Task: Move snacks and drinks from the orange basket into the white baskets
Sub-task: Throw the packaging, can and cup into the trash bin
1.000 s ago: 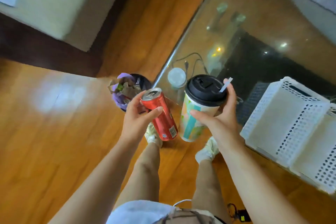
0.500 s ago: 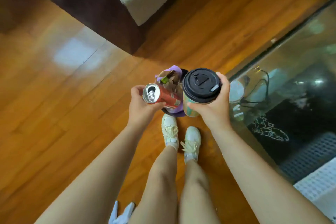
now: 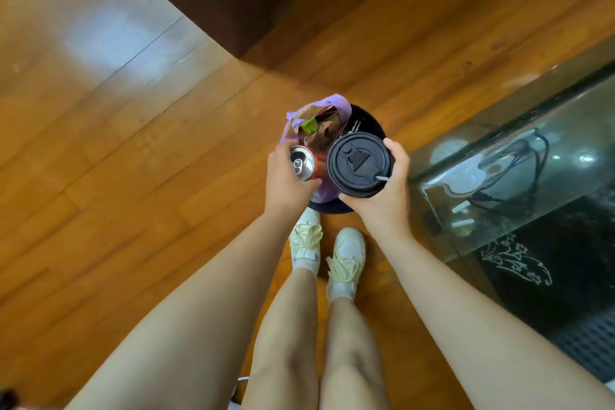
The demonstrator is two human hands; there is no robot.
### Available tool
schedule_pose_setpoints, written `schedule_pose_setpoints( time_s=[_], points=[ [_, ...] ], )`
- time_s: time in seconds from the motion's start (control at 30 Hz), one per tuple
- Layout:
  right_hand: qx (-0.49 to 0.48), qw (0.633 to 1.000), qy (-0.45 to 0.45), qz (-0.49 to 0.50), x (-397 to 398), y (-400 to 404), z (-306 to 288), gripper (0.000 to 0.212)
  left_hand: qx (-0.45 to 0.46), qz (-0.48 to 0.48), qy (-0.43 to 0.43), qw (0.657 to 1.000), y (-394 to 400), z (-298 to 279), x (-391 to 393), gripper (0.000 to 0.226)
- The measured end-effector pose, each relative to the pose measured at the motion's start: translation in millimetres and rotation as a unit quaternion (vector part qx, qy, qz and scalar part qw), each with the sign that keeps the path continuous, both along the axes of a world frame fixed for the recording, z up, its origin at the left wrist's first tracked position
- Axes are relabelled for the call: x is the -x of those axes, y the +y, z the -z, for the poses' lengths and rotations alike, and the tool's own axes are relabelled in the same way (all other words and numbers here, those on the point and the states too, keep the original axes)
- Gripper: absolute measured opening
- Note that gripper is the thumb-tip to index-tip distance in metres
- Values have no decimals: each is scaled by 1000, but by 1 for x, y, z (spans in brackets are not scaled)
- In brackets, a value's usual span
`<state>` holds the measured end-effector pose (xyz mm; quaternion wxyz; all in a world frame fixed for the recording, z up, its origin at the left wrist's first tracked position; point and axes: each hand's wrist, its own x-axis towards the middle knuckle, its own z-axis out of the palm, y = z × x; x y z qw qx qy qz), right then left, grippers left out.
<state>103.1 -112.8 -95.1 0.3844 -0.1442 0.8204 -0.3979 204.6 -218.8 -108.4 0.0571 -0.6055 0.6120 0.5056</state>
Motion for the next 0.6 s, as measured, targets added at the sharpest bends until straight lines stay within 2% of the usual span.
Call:
schedule_pose_setpoints(
  time_s=[0.13,0.27,0.4,0.47,0.6],
  points=[
    [-62,991,7,-116,7,15,6,83,-58,50,9,997,-6,0,0,97],
    [-141,972,-26,-186,12,35,-8,79,-54,37,14,998,-3,-20,-12,84],
    [-176,967,-101,-152,14,51,-45,59,-111,16,-61,992,10,-53,-28,81],
    [-195,964,-136,-122,15,59,-72,47,-149,-13,-92,984,18,-76,-36,73],
    [-205,960,-177,-74,16,75,-135,36,-215,-112,-54,969,39,-138,-50,44]
  ],
)
